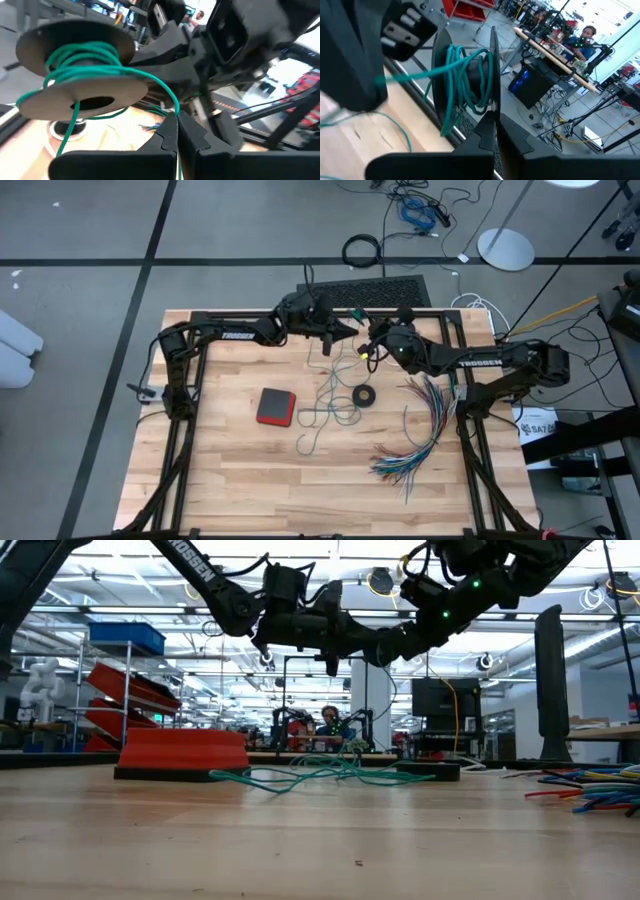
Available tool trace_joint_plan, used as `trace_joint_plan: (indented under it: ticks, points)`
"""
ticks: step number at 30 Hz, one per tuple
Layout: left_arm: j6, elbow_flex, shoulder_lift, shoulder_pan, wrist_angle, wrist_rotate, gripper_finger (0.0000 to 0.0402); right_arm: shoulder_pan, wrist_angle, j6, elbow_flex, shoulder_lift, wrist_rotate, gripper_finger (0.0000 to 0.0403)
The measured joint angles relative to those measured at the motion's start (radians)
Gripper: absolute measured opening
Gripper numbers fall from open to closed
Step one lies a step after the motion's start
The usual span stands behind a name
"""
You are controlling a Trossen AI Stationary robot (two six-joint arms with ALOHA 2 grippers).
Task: Coiling cords
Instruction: Coil the green wire cable on the spool
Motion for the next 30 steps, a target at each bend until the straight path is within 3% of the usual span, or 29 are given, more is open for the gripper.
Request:
trace_joint_plan:
  ticks: [9, 15, 30]
  points:
    - [0.084, 0.0, 0.0, -0.067, 0.015, -0.2, 0.0008, 0.0, 0.09, 0.002, 0.0, 0.0, -0.004, 0.0]
    - [0.142, 0.0, 0.0, -0.086, 0.014, -0.277, 0.0026, 0.0, 0.136, 0.004, 0.0, 0.0, -0.019, 0.0]
    - [0.269, 0.0, 0.048, -0.086, 0.048, -0.314, 0.003, 0.0, 0.214, 0.031, 0.0, -0.001, -0.08, 0.0]
